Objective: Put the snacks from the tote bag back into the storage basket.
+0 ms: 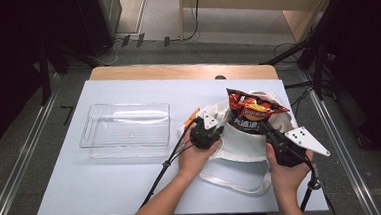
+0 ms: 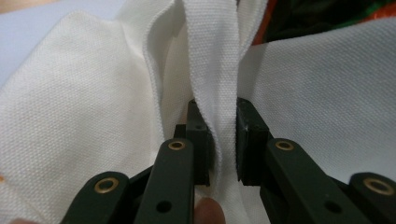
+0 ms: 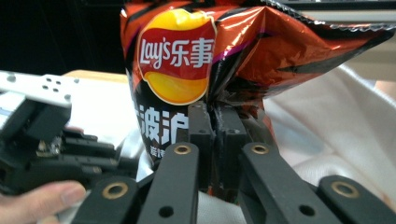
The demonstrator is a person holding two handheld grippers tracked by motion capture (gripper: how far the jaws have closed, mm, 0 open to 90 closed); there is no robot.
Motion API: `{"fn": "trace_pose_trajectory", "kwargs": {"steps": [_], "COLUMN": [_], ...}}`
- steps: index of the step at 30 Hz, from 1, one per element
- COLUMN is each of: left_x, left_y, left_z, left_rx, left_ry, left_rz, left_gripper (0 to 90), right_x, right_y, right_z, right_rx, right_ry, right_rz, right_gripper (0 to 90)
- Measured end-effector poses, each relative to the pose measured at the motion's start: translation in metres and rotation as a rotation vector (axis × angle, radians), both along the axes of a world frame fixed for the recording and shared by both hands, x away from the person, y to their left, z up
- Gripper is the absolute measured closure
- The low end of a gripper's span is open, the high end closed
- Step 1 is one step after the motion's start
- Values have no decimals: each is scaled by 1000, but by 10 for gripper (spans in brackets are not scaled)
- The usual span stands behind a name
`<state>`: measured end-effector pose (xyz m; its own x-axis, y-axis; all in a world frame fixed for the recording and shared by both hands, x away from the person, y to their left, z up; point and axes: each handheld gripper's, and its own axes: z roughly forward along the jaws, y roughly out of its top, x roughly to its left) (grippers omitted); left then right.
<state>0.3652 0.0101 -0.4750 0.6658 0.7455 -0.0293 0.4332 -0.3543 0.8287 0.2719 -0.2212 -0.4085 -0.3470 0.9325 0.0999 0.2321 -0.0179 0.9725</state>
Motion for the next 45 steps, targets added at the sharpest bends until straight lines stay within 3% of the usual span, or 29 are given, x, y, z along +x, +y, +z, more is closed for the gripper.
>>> {"fn": "trace_pose_trajectory", "kwargs": {"steps": [2, 5, 11, 20, 26, 30, 35, 38, 40, 45], "left_x": [-1, -2, -9, -6, -7, -13, -13, -15, -12, -10], "left_y": [0, 0, -9, -8, -10, -16, -16, -18, -14, 6], "left_z": [0, 0, 0, 0, -1, -2, -2, -3, -1, 2], "left_rx": [-2, 4, 101, 92, 106, 175, 184, 201, 162, -66], "left_ry": [-7, -21, -86, -55, -66, -122, -114, -133, -106, -41], "left_rz": [0, -2, -17, -24, -18, -18, -31, -33, -38, -90], "left_gripper": [785, 783, 786, 798, 798, 799, 801, 797, 755, 673], "right_x": [0, 0, -1, -9, -6, 2, 9, 7, 7, 7], "right_y": [1, -3, -7, -2, 2, 3, -3, -7, -5, -4], "right_z": [5, 9, 23, 47, 58, 64, 74, 83, 86, 83], "right_rx": [-10, 36, 32, 33, 41, 63, 80, 104, 85, 88], "right_ry": [-2, -3, -13, -130, -145, -148, -161, -192, -190, -202], "right_rz": [3, -3, -23, -23, -1, 4, -5, -1, 3, 1], "right_gripper": [900, 900, 900, 900, 900, 900, 900, 900, 900, 900]}}
